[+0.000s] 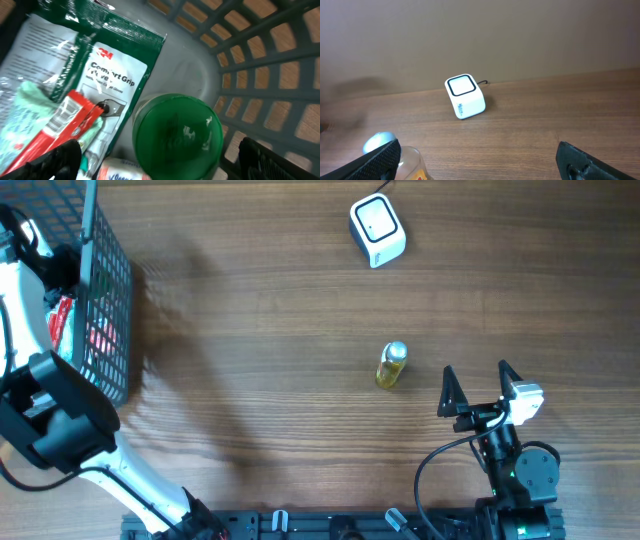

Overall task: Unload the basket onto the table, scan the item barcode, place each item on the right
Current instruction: 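Reach the left gripper into the basket and grasp the green-lidded jar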

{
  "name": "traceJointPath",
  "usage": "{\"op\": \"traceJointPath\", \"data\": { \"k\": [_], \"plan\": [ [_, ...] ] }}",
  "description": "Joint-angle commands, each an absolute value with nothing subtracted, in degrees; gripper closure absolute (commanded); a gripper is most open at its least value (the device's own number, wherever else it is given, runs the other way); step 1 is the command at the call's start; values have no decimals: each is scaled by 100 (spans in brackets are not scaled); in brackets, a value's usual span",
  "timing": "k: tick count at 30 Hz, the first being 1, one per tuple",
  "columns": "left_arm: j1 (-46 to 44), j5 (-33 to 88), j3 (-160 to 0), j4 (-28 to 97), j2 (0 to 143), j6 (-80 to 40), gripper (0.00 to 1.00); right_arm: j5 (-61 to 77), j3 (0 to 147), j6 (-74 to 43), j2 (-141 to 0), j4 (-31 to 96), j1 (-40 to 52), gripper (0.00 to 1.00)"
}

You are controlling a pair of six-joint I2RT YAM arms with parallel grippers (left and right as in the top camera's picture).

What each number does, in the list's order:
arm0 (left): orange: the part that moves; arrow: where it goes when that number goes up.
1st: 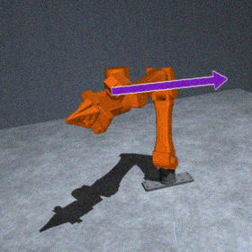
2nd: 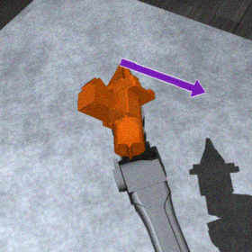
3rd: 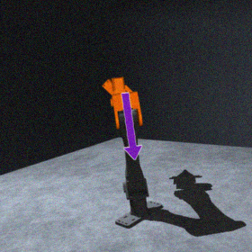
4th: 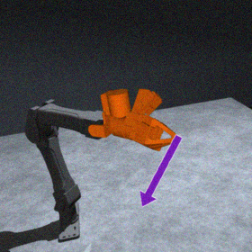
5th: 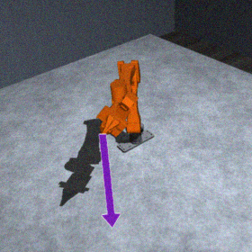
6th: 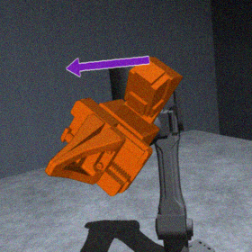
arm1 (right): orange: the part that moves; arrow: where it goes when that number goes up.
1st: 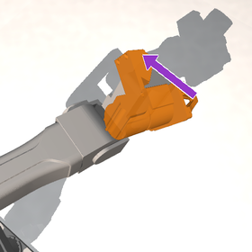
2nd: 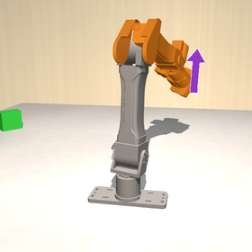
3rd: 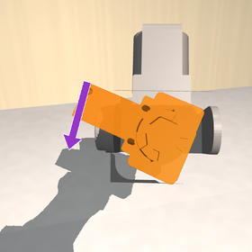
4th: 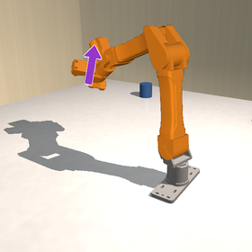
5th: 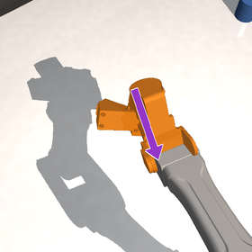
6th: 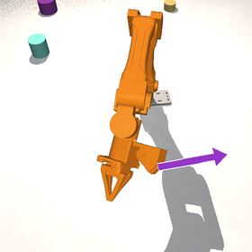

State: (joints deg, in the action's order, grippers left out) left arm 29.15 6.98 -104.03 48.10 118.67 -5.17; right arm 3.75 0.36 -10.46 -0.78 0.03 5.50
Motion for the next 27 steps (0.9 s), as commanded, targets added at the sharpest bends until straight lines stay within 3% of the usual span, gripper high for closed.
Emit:
{"op": "traceJointPath", "data": {
  "k": [1, 6, 9, 13, 21, 27],
  "plan": [
    [2853, 961, -10337, 4794, 12289, -467, 7, 298, 30, -1087, -43, -12, 567, 0],
    [2856, 958, -10337, 4746, 12637, -467, 7, 298, 30, -1090, -43, -12, 567, 1],
    [2860, 958, -10337, 4707, 12645, -469, 14, 298, 30, -1087, -43, -12, 567, 0],
    [2882, 954, -10339, 4709, 12637, -469, 16, 298, 30, -1087, -43, -12, 567, 0],
    [3179, 956, -10353, 4803, 12307, -471, 13, 298, 30, -1087, -43, -12, 567, 0],
    [3319, 958, -10353, 4860, 12075, -473, 5, 298, 30, -1087, -43, -12, 567, 0]
  ]
}}
